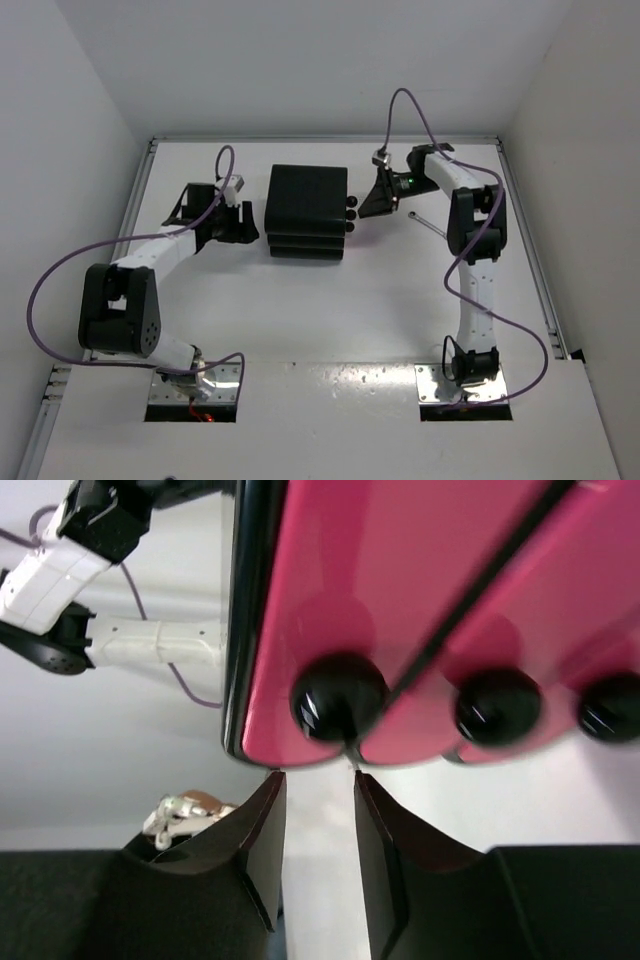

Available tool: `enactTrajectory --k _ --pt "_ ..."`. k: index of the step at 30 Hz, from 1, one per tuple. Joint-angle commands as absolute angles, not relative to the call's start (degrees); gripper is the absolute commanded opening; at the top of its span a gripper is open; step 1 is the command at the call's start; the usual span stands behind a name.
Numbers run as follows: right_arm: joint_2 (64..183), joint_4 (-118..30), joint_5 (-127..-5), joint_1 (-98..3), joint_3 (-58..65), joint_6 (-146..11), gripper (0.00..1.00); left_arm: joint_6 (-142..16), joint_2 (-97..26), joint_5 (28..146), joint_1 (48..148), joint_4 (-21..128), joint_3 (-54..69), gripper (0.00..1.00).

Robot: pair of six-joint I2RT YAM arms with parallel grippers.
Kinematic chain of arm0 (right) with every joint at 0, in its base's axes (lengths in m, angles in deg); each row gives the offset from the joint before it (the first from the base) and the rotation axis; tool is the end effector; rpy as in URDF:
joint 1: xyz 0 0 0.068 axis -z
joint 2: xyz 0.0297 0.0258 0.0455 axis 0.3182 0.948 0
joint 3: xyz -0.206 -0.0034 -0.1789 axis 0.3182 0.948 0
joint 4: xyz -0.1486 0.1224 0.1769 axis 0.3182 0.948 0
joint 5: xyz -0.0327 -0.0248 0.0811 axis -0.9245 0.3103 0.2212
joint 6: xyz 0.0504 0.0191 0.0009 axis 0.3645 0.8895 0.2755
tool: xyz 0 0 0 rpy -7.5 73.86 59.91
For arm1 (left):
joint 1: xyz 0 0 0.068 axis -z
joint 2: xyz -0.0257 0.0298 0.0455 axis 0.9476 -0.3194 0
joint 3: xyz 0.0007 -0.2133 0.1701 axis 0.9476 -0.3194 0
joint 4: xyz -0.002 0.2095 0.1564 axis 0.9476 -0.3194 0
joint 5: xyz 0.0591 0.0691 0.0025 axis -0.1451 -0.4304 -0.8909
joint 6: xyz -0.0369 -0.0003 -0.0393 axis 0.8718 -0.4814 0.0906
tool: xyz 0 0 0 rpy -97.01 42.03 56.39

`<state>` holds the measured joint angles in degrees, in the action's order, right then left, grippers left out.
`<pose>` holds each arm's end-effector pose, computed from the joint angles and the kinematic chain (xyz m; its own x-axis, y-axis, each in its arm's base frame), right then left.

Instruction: Sort the tools into containers

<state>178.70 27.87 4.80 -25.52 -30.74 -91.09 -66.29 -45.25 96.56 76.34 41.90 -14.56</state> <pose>0.4367 0.0885 0.1619 -0.9753 -0.1768 -0.1325 -0.1636 0.1744 0.9710 0.3077 -0.0379 0.2081 -0.7386 -0.0688 -0.6706 0.2000 0.9276 -0.3155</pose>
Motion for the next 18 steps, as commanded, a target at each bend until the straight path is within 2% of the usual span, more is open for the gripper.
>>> enactTrajectory --k 1,7,11,13,16,18 --pt "172.6 26.3 3.0 -18.8 -29.7 -91.4 0.34 -65.8 -40.4 99.7 77.2 44.9 -15.7 0.69" --pt "167.8 28.1 -6.2 -10.0 -28.4 -95.2 0.41 -65.8 -34.5 92.2 75.1 44.9 -15.7 0.69" --pt "158.1 18.0 -29.1 -8.0 -20.3 -95.2 0.41 -68.3 -30.0 84.1 74.4 42.2 -13.8 0.75" --pt "151.0 7.4 -42.5 -10.9 -10.0 -96.6 0.44 -70.7 -28.2 83.5 74.4 39.8 -12.5 0.76" --pt "147.1 4.7 -52.8 -12.4 -5.8 -100.6 0.50 -72.1 -26.1 82.9 74.4 37.3 -11.9 0.78" --pt "148.6 6.8 -54.9 -13.2 -7.1 -104.3 0.52 -72.7 -24.8 82.4 73.9 36.1 -11.9 0.78"
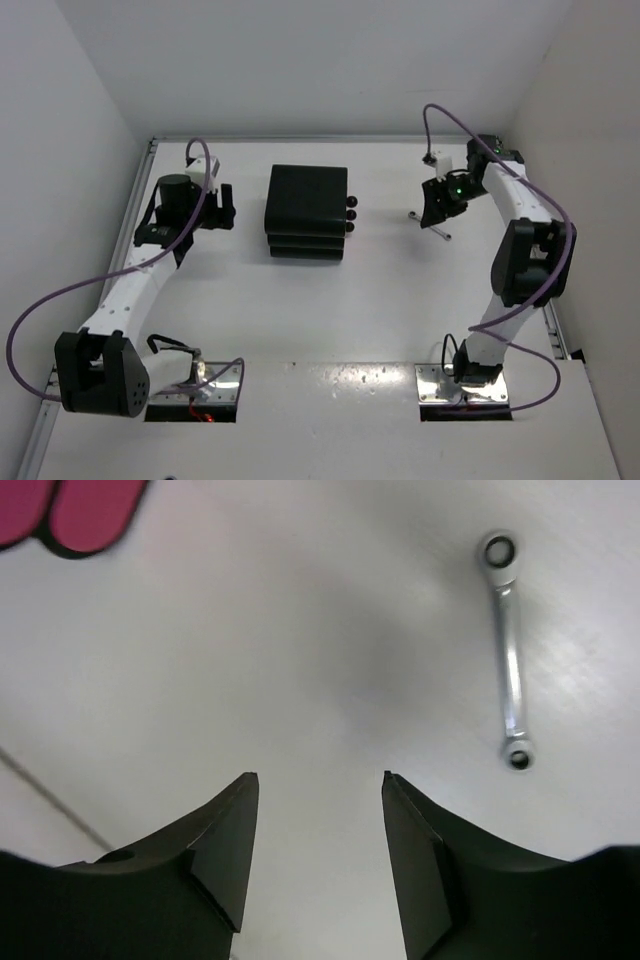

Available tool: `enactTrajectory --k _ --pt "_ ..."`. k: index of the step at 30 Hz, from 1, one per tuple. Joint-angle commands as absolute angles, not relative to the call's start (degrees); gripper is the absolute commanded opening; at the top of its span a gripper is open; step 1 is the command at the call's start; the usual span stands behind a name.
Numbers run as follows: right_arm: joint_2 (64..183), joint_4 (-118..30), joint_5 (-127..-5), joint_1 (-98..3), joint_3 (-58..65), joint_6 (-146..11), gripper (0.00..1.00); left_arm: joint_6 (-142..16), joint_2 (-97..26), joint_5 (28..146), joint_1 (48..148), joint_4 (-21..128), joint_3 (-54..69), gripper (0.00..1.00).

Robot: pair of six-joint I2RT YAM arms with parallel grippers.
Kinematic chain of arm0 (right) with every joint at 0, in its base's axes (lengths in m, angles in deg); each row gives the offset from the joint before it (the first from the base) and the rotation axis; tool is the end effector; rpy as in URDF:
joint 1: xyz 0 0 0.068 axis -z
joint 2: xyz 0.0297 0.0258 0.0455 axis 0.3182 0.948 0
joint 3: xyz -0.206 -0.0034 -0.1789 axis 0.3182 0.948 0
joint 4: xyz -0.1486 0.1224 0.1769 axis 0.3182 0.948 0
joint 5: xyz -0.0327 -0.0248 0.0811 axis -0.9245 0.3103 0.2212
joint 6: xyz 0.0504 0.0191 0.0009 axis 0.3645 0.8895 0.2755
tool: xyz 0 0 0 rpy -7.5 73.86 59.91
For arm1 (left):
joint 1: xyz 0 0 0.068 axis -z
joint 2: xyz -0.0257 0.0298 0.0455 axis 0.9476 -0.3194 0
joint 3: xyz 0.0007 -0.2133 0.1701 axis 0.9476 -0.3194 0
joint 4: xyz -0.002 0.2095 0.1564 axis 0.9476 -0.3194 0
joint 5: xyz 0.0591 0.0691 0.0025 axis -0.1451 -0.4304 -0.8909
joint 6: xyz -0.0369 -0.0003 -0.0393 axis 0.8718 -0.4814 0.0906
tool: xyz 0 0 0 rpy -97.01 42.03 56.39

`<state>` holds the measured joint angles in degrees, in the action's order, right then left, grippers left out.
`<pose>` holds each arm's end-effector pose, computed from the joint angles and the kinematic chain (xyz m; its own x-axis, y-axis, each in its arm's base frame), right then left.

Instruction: Sort the tools into containers

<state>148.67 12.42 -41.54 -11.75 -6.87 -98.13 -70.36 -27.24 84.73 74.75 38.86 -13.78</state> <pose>0.3666 -0.0248 0.2380 -0.8793 -0.2367 -0.4132 -0.4039 0.8304 0.3837 0.2652 -0.0196 0.2920 -0.4960 -0.0392 -0.8674 0.1194 0.9864 -0.1128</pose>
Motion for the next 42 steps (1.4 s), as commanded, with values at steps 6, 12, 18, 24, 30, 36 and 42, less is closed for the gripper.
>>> enactTrajectory --k 6,12,18,24,30,36,42 --pt "159.2 14.7 -63.3 -15.2 -21.9 -107.3 0.53 -74.7 -23.2 83.0 73.9 34.4 -11.3 0.82" --pt "166.6 16.1 -70.9 -19.0 -29.2 -107.8 0.53 -74.7 -23.2 82.4 73.9 33.7 -11.3 0.82" --pt "172.3 19.2 -70.3 -20.4 -33.7 -107.8 0.53 -74.7 -24.3 82.4 73.9 33.7 -11.3 0.82" --pt "175.6 19.8 -71.0 -21.0 -34.2 -108.4 0.50 -74.7 -24.8 82.4 73.4 33.7 -11.3 0.82" --pt "176.7 18.5 -72.1 -21.0 -32.2 -108.9 0.49 -74.1 -26.0 83.0 73.4 33.7 -11.3 0.82" --pt "178.0 17.5 -72.1 -20.5 -31.7 -108.9 0.49 -74.1 -26.5 83.0 73.4 33.7 -11.3 0.82" --pt "179.8 16.9 -72.6 -20.5 -32.2 -109.4 0.48 -74.1 -26.5 83.0 73.4 33.7 -11.3 0.82"
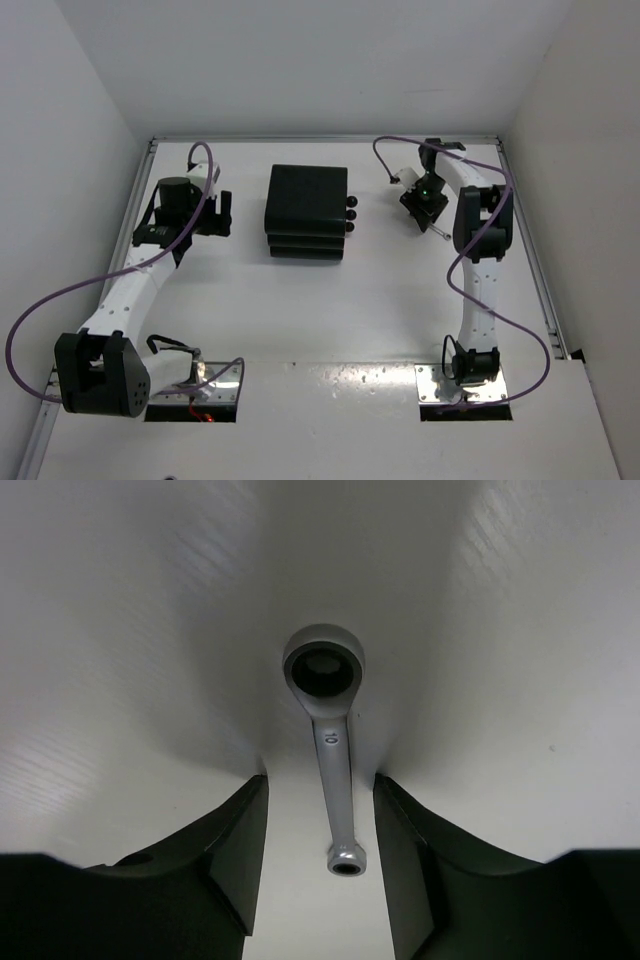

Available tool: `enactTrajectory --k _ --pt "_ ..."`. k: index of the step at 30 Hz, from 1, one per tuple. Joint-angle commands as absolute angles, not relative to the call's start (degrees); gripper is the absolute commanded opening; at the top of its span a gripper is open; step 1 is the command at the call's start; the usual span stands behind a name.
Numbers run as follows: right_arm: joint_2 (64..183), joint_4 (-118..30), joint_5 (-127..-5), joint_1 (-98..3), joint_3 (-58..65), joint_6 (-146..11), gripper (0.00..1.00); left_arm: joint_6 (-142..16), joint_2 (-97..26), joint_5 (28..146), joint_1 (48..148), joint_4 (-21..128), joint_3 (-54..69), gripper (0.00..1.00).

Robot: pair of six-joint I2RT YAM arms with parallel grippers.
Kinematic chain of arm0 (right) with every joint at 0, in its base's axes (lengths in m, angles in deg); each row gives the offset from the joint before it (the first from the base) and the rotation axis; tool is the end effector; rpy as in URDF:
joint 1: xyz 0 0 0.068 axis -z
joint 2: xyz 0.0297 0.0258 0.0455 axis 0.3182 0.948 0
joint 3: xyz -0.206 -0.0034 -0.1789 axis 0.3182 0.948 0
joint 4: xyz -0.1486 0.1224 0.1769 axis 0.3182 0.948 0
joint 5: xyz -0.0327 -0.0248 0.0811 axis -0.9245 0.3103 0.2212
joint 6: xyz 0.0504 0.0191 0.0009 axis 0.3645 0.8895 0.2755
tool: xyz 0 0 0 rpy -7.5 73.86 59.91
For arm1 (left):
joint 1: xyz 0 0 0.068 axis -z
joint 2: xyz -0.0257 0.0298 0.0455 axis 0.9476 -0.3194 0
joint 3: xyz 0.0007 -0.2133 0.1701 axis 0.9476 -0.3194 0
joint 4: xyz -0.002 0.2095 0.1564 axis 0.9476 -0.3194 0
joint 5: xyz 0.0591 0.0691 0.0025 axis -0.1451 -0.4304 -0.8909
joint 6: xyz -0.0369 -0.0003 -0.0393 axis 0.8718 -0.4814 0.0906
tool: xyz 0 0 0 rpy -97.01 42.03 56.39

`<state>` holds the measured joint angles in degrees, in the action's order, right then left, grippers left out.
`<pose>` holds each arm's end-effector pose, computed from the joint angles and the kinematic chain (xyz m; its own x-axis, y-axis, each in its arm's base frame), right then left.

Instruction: Sort the tools into containers

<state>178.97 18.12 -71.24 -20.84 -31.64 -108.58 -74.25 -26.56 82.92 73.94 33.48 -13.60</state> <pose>0.4607 0.0198 0.1345 -0.8045 -0.5920 -0.0486 -0.5932 0.8049 0.0166 0.2583 -0.0144 0.2871 -0.5543 0.0240 -0.8320 0.1083 0.9932 -0.0435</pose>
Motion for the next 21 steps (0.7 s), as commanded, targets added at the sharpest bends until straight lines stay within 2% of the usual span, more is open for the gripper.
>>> enactTrajectory --k 1,6,10,11,18,21 --pt "179.9 16.9 -72.6 -20.5 -32.2 -109.4 0.46 -74.1 -26.5 83.0 73.4 33.7 -11.3 0.82" --pt "181.8 16.9 -73.8 -20.0 -32.7 -109.4 0.39 -74.1 -26.5 82.4 73.4 33.7 -11.3 0.82" --pt "182.3 16.9 -74.3 -20.0 -32.2 -110.0 0.14 -74.1 -26.5 82.4 73.4 33.7 -11.3 0.82" --pt "181.4 16.9 -74.3 -19.4 -32.2 -110.0 0.01 -74.1 -26.5 82.4 73.4 33.7 -11.3 0.82" --pt "168.4 18.9 -64.2 -18.4 -28.3 -106.3 0.00 -73.1 -23.6 81.8 72.9 34.3 -13.2 0.85" --pt "161.2 22.8 -57.2 -18.4 -32.6 -103.0 0.00 -72.5 -22.8 80.4 72.3 34.9 -13.8 0.89"
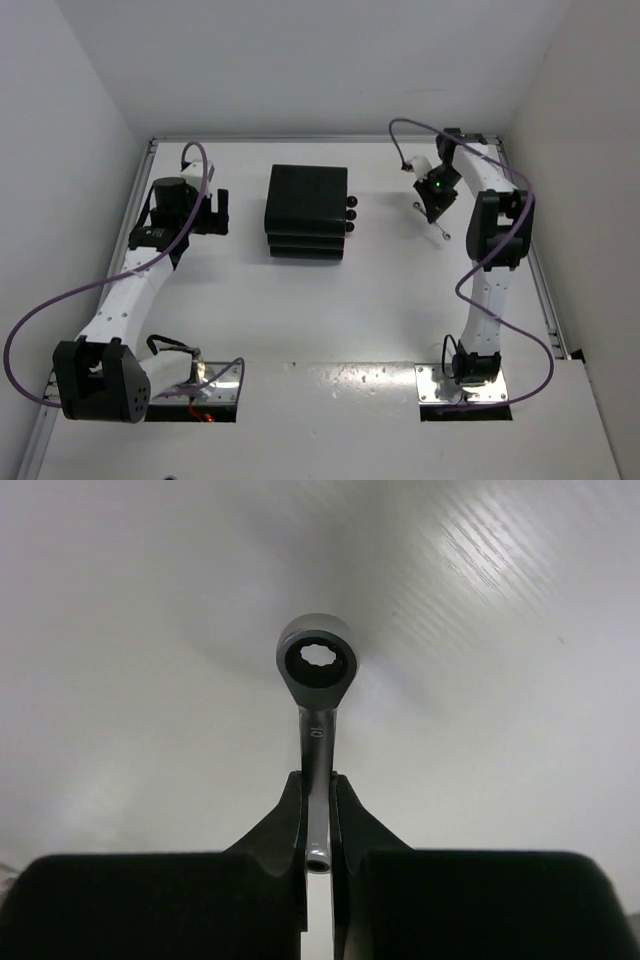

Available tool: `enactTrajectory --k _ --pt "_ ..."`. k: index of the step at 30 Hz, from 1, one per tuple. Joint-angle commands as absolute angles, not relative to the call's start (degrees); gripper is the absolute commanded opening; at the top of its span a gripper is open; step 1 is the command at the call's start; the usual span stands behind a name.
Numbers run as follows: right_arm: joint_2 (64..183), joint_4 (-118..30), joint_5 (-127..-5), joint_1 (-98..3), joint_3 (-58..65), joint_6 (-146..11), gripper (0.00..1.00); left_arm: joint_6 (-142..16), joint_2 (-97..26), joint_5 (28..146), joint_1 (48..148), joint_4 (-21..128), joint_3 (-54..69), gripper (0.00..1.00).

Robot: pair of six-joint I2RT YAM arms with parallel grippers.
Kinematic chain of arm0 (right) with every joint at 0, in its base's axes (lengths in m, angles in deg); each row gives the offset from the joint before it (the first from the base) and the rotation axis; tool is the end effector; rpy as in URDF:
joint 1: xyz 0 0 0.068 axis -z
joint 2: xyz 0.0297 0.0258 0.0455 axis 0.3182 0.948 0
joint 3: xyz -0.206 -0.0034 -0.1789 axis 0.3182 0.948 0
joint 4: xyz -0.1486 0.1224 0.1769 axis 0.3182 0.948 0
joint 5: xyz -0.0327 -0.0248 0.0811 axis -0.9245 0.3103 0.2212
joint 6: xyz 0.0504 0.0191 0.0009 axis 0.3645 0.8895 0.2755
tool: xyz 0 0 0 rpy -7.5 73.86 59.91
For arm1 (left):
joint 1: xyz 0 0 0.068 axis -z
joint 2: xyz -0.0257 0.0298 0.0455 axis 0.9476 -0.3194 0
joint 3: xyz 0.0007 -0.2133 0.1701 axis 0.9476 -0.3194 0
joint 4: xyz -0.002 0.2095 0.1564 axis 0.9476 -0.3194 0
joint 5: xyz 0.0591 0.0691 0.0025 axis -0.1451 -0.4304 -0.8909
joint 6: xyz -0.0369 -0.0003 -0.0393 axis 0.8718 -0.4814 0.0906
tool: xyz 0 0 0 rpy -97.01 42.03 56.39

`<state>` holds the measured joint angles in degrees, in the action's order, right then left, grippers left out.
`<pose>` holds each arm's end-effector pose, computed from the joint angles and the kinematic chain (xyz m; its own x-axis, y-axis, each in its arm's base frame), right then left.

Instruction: Sort the tools into containers

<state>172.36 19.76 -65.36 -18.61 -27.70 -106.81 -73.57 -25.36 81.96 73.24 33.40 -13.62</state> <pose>0.4430 0.0055 0.1672 -0.8402 -0.5293 -0.1177 -0.5401 0.8362 0.0948 0.2548 -0.0105 0.2918 -0.5394 0.0048 -0.8420 0.0765 0.9961 -0.0433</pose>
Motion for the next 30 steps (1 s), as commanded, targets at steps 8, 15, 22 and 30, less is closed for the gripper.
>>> enactTrajectory --k 8,15,22,30 --pt "155.6 25.0 -37.0 -24.4 -47.6 -89.1 0.00 -70.7 -23.9 79.3 71.8 34.9 -13.3 0.90" --pt "154.7 8.4 -28.4 -34.3 -48.2 -73.0 0.00 -70.7 -25.2 79.3 71.8 34.9 -13.3 0.90" --pt "161.8 7.5 -35.5 -44.2 -54.3 -72.9 0.00 -70.7 -27.0 79.3 71.8 34.9 -13.3 0.90" --pt "166.7 9.5 -46.0 -48.7 -56.0 -77.9 0.00 -70.7 -28.2 79.8 71.8 34.9 -13.3 0.90"
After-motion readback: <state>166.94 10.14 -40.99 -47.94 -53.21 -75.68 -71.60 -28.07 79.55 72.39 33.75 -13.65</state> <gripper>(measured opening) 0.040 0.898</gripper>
